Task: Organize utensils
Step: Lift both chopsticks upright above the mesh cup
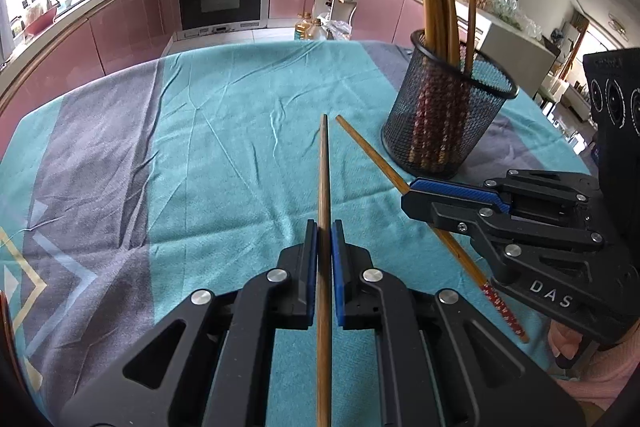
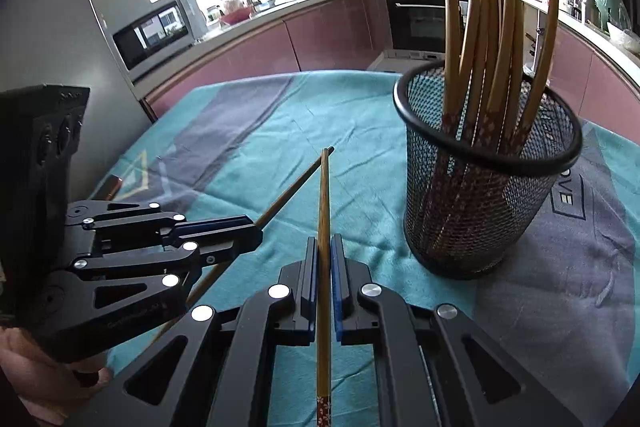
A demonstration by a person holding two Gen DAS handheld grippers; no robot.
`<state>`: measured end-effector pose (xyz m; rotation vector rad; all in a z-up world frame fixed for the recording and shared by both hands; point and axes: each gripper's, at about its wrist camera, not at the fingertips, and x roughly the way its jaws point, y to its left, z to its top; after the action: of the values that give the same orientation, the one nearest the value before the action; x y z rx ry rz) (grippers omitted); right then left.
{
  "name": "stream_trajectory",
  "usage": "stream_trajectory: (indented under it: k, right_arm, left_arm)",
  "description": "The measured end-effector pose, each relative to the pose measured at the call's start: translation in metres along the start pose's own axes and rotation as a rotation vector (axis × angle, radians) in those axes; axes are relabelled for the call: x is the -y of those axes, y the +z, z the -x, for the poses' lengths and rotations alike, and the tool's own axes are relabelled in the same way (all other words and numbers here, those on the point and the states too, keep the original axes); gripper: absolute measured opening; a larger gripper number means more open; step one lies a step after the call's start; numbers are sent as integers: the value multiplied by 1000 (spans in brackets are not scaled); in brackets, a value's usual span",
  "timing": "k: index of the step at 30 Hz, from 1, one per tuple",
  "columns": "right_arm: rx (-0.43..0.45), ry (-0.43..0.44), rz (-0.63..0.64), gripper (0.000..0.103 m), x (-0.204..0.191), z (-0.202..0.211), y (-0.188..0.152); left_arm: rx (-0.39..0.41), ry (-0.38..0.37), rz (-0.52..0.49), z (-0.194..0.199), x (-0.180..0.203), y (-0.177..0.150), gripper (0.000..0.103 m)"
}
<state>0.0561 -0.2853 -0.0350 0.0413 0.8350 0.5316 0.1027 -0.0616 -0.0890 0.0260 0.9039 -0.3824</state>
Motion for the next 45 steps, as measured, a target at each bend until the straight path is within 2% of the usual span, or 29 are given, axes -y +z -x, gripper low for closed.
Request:
stream_trajectory:
  k: [13,18,45]
  right_arm:
    - [100,85,-38,5,4,41,10]
    - [140,91,-44,5,5,56,14]
    - [264,81,-48,5,11,98,20]
  left_arm:
    - [78,-99,21,40,-2,11,7]
    - [104,-138,26,55,0,16,7]
    - [193,-188,8,89,12,22,7]
